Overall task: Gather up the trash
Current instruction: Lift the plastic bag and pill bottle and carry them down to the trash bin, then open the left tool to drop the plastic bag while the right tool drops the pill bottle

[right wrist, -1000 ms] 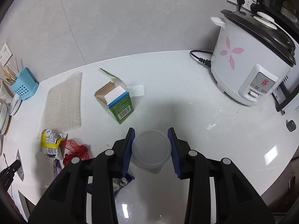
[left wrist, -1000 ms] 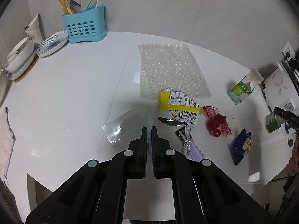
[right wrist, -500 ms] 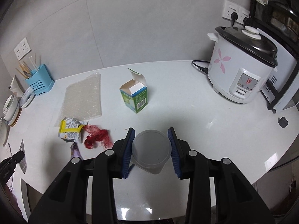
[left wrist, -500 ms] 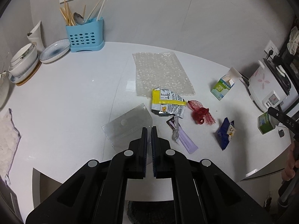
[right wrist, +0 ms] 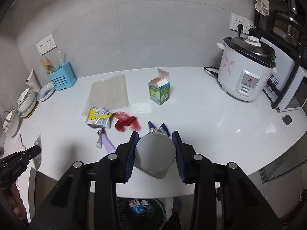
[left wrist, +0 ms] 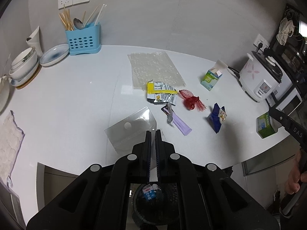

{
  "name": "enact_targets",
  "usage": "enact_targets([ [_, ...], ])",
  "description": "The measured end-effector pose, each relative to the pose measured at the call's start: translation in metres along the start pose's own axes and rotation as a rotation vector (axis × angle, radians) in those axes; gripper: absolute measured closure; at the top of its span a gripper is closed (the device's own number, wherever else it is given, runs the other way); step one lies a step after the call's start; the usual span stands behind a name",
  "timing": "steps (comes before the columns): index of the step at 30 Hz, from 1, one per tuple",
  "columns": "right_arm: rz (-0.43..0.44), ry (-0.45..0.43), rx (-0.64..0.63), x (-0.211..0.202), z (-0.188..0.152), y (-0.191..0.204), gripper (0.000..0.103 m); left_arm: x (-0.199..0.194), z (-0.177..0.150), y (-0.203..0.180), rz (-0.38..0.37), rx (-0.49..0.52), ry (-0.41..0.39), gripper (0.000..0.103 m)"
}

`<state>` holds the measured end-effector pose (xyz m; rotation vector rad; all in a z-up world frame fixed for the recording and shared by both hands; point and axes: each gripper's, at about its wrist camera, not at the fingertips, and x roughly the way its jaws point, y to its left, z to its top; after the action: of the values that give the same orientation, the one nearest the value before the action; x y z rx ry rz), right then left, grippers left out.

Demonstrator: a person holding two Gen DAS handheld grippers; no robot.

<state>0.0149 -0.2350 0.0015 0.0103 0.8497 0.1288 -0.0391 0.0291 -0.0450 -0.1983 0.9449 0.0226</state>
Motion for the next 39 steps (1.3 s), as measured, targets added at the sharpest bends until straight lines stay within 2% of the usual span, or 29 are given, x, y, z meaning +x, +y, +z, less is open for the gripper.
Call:
enact_targets([
  [7,0.022,0.004,-0.022,-0.021,-0.034,0.022,0.068,-0.016,-0.025,0.000,-0.016,0.017,0.005,0.100],
  [15,0.040,0.029,-0.045,-0.026,-0.066,0.041,0.068,-0.019,-0.056,-0.002,-0.032,0.028,0.026,0.100],
  [29,0.077,0.143,-0.064,-0.004,-0.131,0.051,0.068,0.010,-0.116,-0.003,-0.035,0.033,0.104,0.100],
  [39,0.088,0.229,-0.108,0.027,-0.177,0.054,0.068,0.038,-0.151,-0.007,-0.039,0.039,0.139,0.100],
])
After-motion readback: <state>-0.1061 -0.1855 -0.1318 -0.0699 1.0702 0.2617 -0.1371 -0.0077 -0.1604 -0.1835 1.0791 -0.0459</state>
